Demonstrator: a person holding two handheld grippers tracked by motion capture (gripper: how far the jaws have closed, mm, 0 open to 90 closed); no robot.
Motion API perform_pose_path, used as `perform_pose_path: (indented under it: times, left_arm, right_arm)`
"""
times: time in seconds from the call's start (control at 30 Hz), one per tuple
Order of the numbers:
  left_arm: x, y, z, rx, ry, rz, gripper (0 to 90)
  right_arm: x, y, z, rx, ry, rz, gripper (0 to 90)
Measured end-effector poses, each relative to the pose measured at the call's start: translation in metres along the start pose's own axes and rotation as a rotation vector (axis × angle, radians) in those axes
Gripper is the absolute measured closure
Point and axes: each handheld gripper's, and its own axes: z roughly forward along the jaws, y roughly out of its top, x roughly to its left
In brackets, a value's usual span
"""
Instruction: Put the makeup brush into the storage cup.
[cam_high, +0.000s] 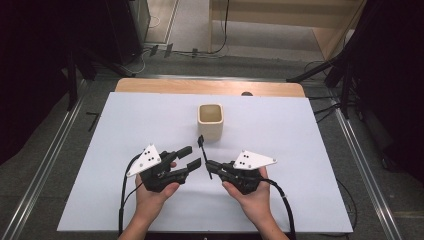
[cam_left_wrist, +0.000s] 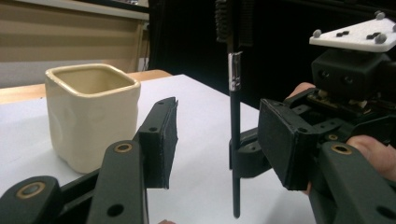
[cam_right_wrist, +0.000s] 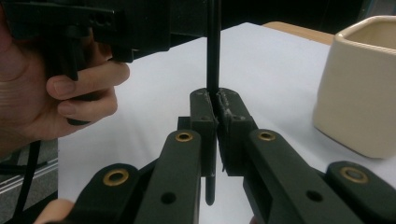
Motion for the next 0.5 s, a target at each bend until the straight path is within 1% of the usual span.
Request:
perform_pose_path:
  times: [0.17,0.23,0.37,0.43,0.5]
  left_arm:
    - [0.0000,-0.0004,0.0005,-0.001,-0.038,-0.017,51.5]
    - [-0.0008,-0.0005,0.0012,-0.001,-0.048,-0.016,53.6]
    - [-0.0015,-0.0012,0.0033,0.007,-0.062,-0.023,59.3]
    - [-0.0017,-0.0016,0.0039,0.015,-0.067,-0.026,62.4]
    - [-0.0018,-0.0018,0.0044,0.015,-0.069,-0.027,62.9]
  right_arm:
    - [0.0055,0.0004,0.0032,-0.003,0.012,-0.013,87.5]
    - [0.0066,0.0001,0.0043,-0.003,0.013,-0.013,87.5]
    - [0.0082,-0.0010,0.0065,0.003,0.020,-0.020,87.5]
    - [0.0096,-0.0007,0.0073,0.001,0.031,-0.015,87.5]
    - [0.0101,-0.0005,0.0075,0.000,0.034,-0.017,87.5]
